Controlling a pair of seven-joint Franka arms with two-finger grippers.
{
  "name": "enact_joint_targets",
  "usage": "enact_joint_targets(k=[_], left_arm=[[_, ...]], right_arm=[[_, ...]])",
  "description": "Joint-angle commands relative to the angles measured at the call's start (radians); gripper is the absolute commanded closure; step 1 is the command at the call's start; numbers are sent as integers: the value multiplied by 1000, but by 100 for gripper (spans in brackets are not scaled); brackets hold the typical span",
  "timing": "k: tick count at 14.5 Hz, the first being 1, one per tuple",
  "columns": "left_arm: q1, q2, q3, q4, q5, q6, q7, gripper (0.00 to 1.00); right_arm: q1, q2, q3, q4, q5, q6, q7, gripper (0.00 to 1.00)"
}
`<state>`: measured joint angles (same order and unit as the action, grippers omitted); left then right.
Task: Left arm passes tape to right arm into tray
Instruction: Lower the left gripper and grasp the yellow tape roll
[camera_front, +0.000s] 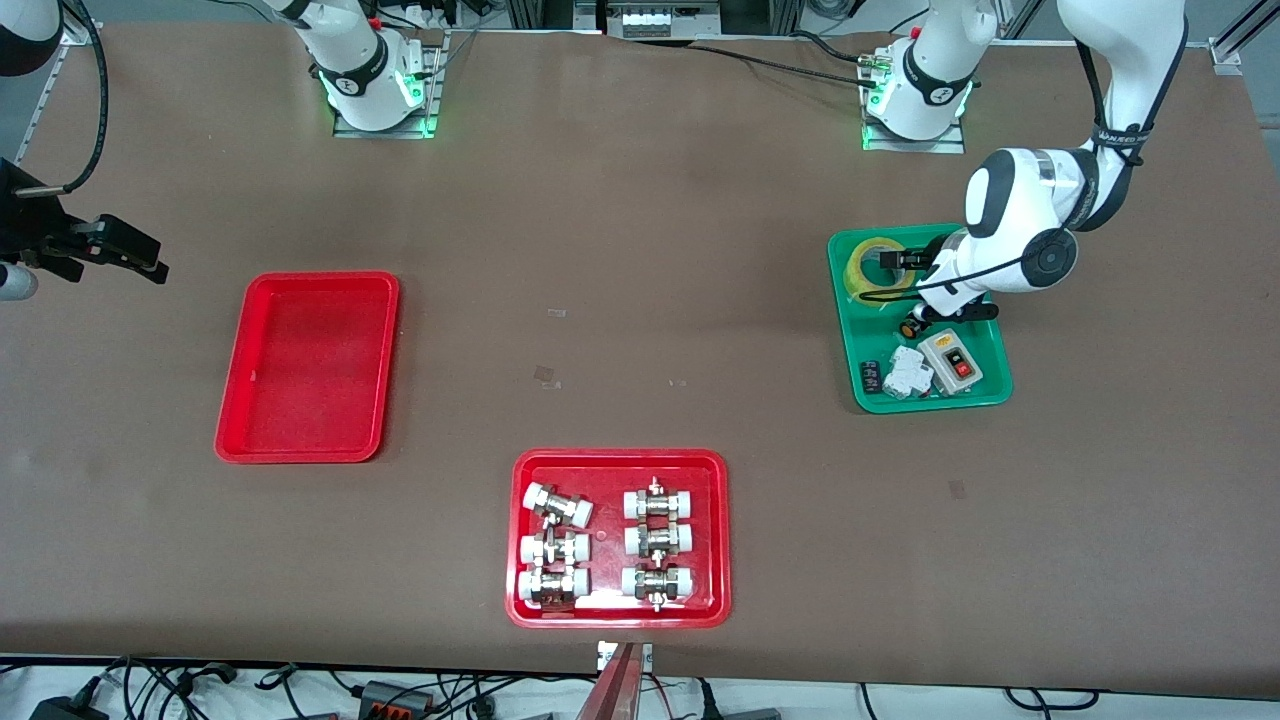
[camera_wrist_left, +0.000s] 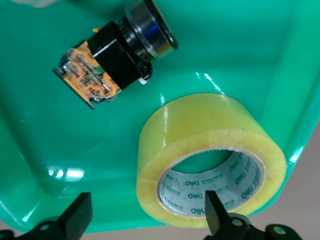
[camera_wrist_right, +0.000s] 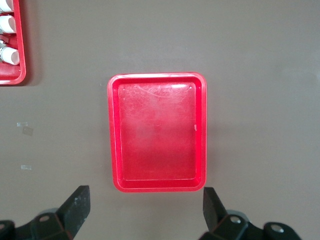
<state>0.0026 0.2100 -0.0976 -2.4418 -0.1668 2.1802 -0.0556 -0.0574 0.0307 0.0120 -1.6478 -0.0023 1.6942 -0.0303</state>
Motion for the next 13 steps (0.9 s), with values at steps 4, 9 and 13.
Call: enact_joint_targets(k=[4, 9, 13], left_arm=[[-6, 9, -5, -3, -42, 10, 0, 67], [-7, 9, -5, 0, -42, 6, 16, 85], [-4, 8, -22, 6, -42, 1, 16, 96]], right_arm=[[-10, -6, 2, 0, 2, -10, -19, 0], [-10, -6, 2, 0, 2, -10, -17, 0], [-9, -6, 2, 0, 2, -10, -13, 0]])
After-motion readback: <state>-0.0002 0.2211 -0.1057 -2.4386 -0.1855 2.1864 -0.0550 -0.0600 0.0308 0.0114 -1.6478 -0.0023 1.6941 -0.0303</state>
